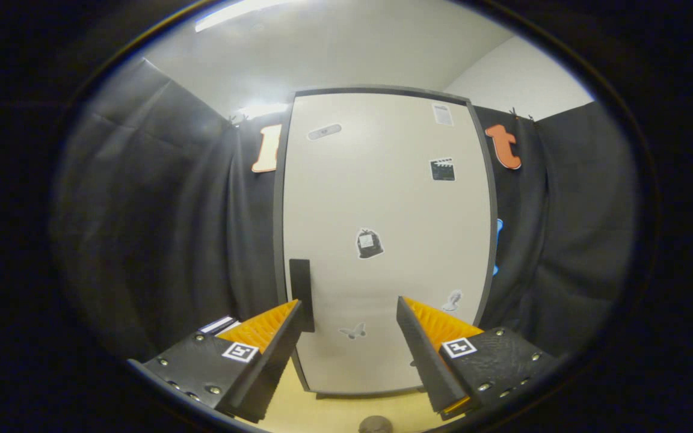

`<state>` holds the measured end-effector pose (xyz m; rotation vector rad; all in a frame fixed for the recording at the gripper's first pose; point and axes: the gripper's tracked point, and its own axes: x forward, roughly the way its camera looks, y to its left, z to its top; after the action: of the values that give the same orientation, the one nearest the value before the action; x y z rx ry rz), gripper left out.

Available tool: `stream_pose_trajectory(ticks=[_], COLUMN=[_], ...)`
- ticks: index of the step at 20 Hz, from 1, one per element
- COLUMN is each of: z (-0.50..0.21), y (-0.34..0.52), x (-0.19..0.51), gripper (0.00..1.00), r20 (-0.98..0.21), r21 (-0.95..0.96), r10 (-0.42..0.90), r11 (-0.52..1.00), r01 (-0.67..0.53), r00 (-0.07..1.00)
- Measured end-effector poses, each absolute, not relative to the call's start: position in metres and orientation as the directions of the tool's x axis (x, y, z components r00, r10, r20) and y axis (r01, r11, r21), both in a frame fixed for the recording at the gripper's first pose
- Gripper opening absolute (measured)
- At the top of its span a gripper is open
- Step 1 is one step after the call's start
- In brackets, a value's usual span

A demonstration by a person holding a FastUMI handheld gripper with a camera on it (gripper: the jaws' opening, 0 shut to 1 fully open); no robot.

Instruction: Open the shoe cabinet door, grab the shoes and put them into the shoe cabinet, then close the shoe cabinet door.

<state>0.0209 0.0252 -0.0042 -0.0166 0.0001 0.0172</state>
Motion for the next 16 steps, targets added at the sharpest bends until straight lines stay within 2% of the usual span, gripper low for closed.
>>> stream_pose_trajectory(ticks=[9, 16], z=[-0.025, -0.052], y=[0.078, 0.095], x=[0.069, 0.117], gripper=[0.95, 0.95], r20=[-0.032, -0.078], r21=[0.036, 0.030], r10=[0.065, 0.027], r11=[0.997, 0.999], r01=[-0.063, -0.024], r00=[0.997, 0.997])
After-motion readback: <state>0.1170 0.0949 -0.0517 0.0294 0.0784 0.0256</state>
